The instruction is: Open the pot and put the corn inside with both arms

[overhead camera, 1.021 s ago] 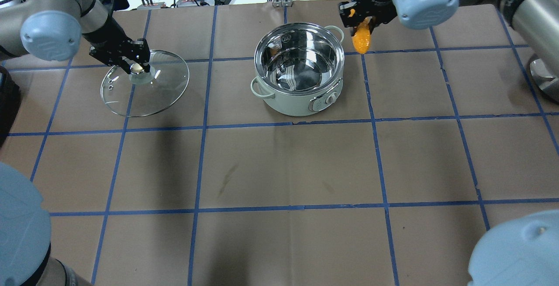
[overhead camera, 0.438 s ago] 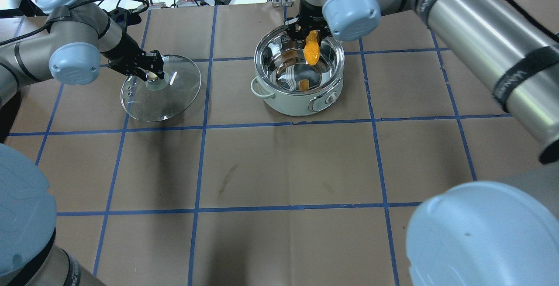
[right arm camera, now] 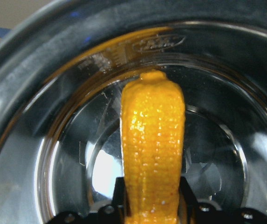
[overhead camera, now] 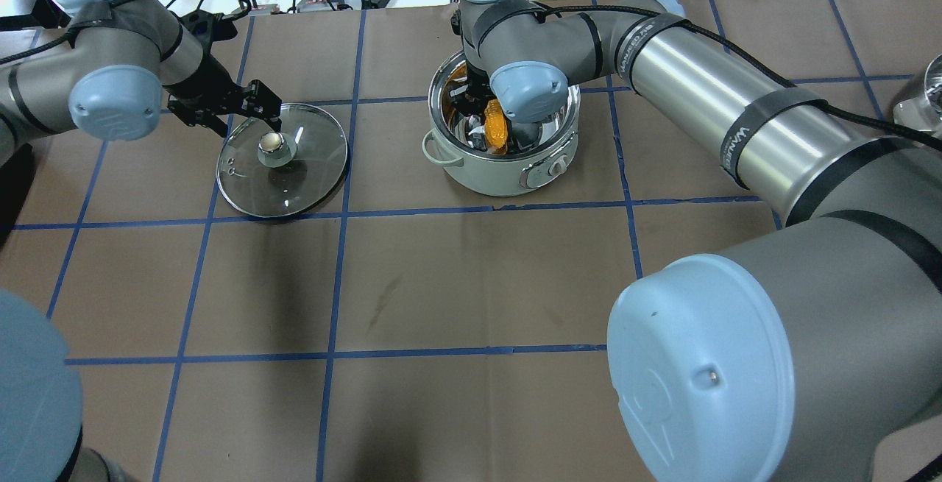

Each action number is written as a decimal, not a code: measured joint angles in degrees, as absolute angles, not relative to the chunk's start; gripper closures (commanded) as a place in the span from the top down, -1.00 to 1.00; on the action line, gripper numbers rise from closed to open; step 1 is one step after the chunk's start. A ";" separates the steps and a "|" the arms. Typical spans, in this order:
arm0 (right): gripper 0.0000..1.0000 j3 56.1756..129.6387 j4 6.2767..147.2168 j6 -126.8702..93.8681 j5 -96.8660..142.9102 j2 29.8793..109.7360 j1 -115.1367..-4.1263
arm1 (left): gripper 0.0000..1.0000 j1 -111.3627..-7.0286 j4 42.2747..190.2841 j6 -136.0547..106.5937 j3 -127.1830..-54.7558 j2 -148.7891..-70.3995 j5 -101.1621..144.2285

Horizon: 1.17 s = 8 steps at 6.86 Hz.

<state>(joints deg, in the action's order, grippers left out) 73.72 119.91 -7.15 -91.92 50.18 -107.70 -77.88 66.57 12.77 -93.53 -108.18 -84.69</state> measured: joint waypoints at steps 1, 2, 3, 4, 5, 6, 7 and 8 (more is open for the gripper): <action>0.73 73.88 119.88 -6.90 -91.93 50.32 -107.67 | 1.00 -80.22 74.67 9.79 -92.98 -102.00 -85.86; 0.73 73.92 119.41 -6.69 -91.79 51.29 -107.55 | 1.00 -83.50 83.54 5.64 -92.12 -95.54 -86.24; 0.73 74.00 116.94 -6.39 -91.60 54.21 -107.10 | 1.00 -86.68 89.22 2.65 -91.43 -91.58 -86.28; 0.72 74.12 111.47 -5.85 -91.39 59.07 -105.78 | 1.00 -89.05 91.38 1.25 -91.34 -90.10 -86.27; 0.70 74.27 104.36 -4.59 -90.88 64.87 -103.11 | 1.00 -90.27 92.12 0.75 -91.67 -89.54 -86.31; 0.67 74.72 96.64 -2.89 -90.08 70.80 -99.73 | 1.00 -90.77 92.41 0.59 -91.93 -89.30 -86.60; 0.67 76.52 90.54 -1.82 -89.61 76.48 -96.85 | 1.00 -91.01 92.53 0.59 -92.10 -89.29 -87.19; 0.67 80.07 87.73 -1.39 -89.43 81.49 -94.62 | 1.00 -91.15 92.57 0.74 -92.18 -89.33 -88.27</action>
<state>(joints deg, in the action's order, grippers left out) 80.07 87.73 -1.39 -89.43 81.49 -94.62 -91.15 92.57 0.74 -92.18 -89.33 -88.27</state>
